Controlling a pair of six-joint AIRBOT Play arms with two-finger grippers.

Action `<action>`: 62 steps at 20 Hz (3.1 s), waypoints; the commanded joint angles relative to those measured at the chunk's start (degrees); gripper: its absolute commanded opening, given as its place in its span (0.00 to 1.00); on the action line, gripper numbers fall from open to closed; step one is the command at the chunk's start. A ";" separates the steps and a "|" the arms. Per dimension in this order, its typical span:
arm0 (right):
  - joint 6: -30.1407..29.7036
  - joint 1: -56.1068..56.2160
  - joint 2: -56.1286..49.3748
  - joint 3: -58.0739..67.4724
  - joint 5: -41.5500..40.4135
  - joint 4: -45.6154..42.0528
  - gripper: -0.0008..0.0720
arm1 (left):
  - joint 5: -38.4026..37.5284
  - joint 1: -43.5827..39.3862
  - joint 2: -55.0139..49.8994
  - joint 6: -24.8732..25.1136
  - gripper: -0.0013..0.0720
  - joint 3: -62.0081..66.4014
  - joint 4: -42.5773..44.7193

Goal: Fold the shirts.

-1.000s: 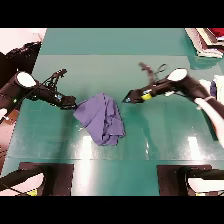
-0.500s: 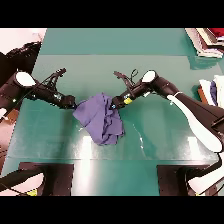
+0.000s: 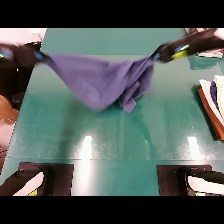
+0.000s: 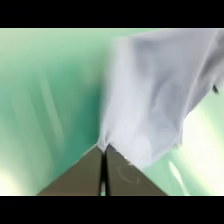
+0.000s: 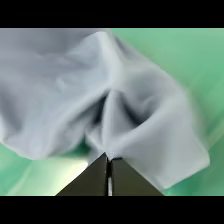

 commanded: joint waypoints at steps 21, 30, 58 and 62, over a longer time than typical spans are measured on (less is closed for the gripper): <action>3.43 -4.46 34.10 -35.93 7.89 -2.05 0.03 | -2.25 0.52 -3.48 -5.53 0.05 -1.40 21.94; 7.30 15.23 35.91 -52.76 6.86 -1.97 0.76 | -0.24 0.52 -7.10 -5.53 0.05 -15.32 22.03; -5.18 8.28 -19.15 -20.20 9.86 -8.17 0.03 | -0.48 0.50 -7.10 -5.53 0.05 -15.34 20.39; -4.87 7.13 -16.22 -20.22 7.30 -8.55 0.03 | -1.16 0.50 -7.04 -5.53 0.05 -15.19 20.37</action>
